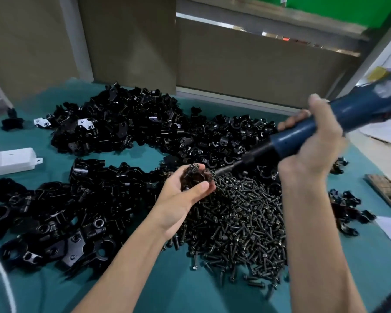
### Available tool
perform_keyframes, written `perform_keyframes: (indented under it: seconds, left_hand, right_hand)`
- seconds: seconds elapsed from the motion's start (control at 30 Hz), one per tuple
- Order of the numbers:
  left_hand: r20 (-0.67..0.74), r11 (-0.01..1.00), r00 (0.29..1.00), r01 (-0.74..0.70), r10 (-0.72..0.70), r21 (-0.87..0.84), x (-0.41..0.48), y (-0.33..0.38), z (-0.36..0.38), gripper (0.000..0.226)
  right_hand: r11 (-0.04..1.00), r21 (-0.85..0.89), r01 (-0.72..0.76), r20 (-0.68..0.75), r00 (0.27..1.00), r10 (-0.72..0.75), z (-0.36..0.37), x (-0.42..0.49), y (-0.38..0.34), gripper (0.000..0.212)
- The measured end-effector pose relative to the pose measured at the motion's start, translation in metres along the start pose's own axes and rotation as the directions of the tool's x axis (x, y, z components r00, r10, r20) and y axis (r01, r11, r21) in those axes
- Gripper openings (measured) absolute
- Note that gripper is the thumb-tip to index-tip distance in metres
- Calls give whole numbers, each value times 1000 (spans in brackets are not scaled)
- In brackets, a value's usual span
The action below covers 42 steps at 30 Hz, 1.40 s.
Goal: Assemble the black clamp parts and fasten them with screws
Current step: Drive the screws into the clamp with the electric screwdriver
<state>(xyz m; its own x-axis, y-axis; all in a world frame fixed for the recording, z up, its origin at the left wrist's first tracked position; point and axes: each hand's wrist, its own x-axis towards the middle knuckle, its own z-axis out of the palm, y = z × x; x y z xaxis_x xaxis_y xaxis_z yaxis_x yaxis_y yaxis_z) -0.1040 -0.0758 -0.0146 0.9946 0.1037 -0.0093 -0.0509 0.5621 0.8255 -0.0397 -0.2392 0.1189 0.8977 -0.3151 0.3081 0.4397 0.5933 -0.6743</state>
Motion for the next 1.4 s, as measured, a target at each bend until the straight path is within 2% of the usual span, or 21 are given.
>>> perform_keyframes:
  seconds: [0.1, 0.23, 0.47, 0.6, 0.73, 1.03, 1.27, 1.4]
  left_hand:
    - [5, 998, 1000, 2, -2, 58, -1, 1, -2, 36]
    - [24, 998, 1000, -6, 4, 69, -1, 3, -5, 43]
    - [48, 993, 999, 1, -7, 120, -2, 1, -5, 45]
    - [62, 989, 998, 5, -14, 145, -1, -2, -6, 47]
    - [82, 986, 996, 4, -17, 166, -2, -2, -6, 48]
    - [74, 937, 996, 19, -48, 349, -1, -5, -9, 33]
    - [76, 934, 997, 2, -31, 359, -1, -5, -8, 33]
    - [89, 937, 996, -7, -25, 349, -3, -1, -7, 43]
  right_hand:
    - [996, 24, -80, -66, 994, 82, 15, -3, 19, 27]
    - [987, 52, -153, -139, 977, 159, 10, 1, 27, 19]
    - [975, 131, -182, -181, 962, 204, 4, 6, 34, 18]
    - [973, 140, -184, -186, 960, 208, 3, 10, 34, 25]
    - [969, 129, -209, -161, 960, 228, 2, 10, 36, 15]
    - [961, 120, -250, -97, 960, 262, 1, 17, 33, 17]
    - [952, 133, -274, -90, 954, 287, -1, 20, 36, 18]
    - [950, 153, -273, -69, 956, 285, 0, 19, 36, 19]
